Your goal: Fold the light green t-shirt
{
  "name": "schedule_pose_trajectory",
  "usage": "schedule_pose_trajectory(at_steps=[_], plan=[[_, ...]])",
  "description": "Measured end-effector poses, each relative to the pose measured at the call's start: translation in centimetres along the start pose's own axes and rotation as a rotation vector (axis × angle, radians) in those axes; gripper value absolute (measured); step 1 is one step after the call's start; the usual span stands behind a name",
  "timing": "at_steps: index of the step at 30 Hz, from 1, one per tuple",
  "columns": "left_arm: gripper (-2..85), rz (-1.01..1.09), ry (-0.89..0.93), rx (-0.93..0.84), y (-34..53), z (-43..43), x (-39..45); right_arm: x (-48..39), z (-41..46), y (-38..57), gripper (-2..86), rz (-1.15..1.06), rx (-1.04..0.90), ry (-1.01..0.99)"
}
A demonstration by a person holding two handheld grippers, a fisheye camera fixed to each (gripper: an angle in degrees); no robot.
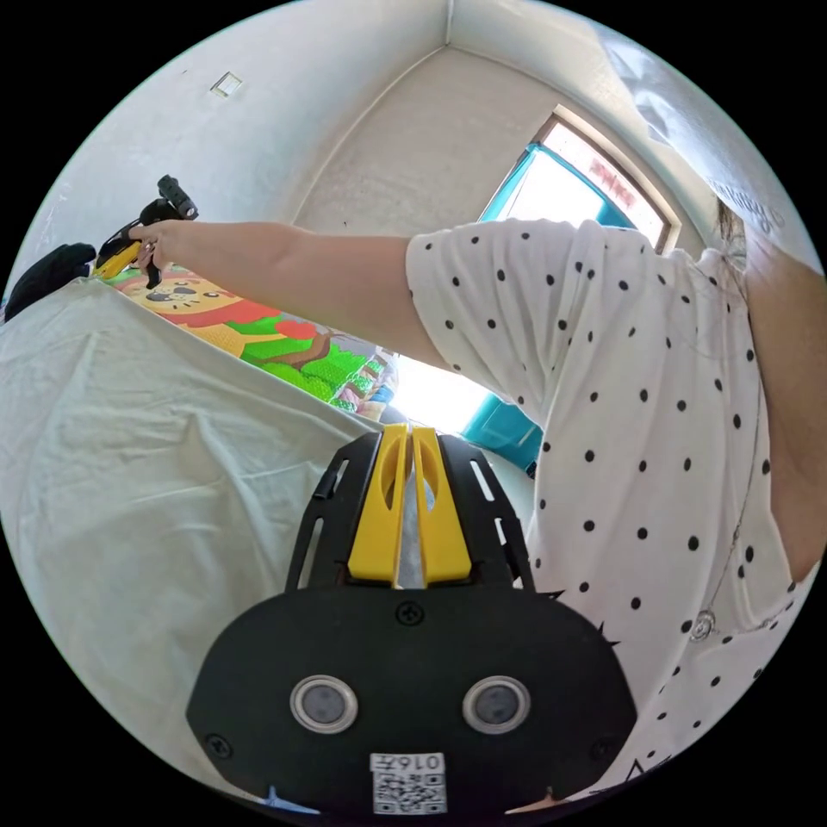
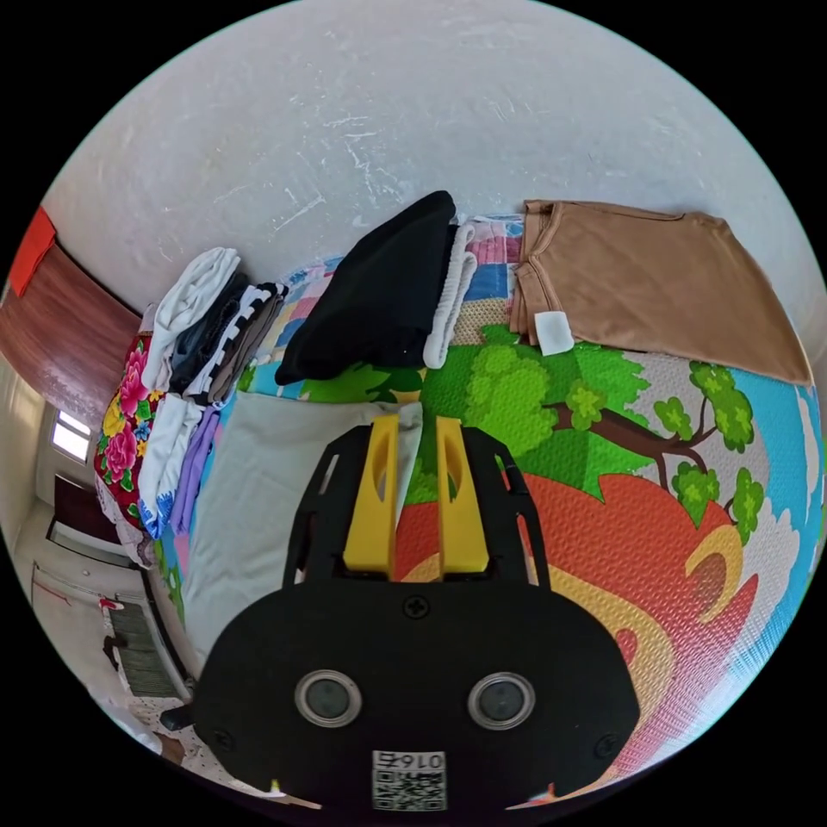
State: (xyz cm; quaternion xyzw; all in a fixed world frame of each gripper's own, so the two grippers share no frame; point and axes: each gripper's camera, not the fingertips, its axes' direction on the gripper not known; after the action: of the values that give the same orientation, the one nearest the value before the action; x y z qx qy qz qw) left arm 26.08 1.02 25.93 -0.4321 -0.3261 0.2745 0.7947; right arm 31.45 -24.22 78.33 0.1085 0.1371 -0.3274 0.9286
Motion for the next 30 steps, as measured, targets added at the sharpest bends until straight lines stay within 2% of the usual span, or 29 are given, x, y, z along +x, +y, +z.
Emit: schedule_pose_trajectory(at_steps=[4, 11, 21, 25, 30], plan=[[-1.0, 0.002, 0.002, 0.001, 0.1, -0.3, -0.2, -0.9, -2.0, -1.6, 7.0, -0.031, 0.004, 0.033], [-1.0, 0.034, -0.021, -0.046, 0.3, 0.2, 0.0, -1.4, -6.6, -5.7, 1.1, -0.017, 0.005, 0.1], [-1.0, 0.043, -0.076, -0.078, 0.6, 1.2, 0.6, 0.4, -16.4, -10.8, 2.0, 0.056, 0.027, 0.086], [-1.0, 0.001, -0.067, -0.043, 0.8, 0.7, 0.6, 1.7, -25.4, -10.9, 4.9, 0.094, 0.116, 0.068], [-1.0, -0.03, -0.088, -0.013, 1.0, 0.4, 1.1, -1.2, -38.0, -6.3, 7.1, -0.161, 0.136, 0.136]])
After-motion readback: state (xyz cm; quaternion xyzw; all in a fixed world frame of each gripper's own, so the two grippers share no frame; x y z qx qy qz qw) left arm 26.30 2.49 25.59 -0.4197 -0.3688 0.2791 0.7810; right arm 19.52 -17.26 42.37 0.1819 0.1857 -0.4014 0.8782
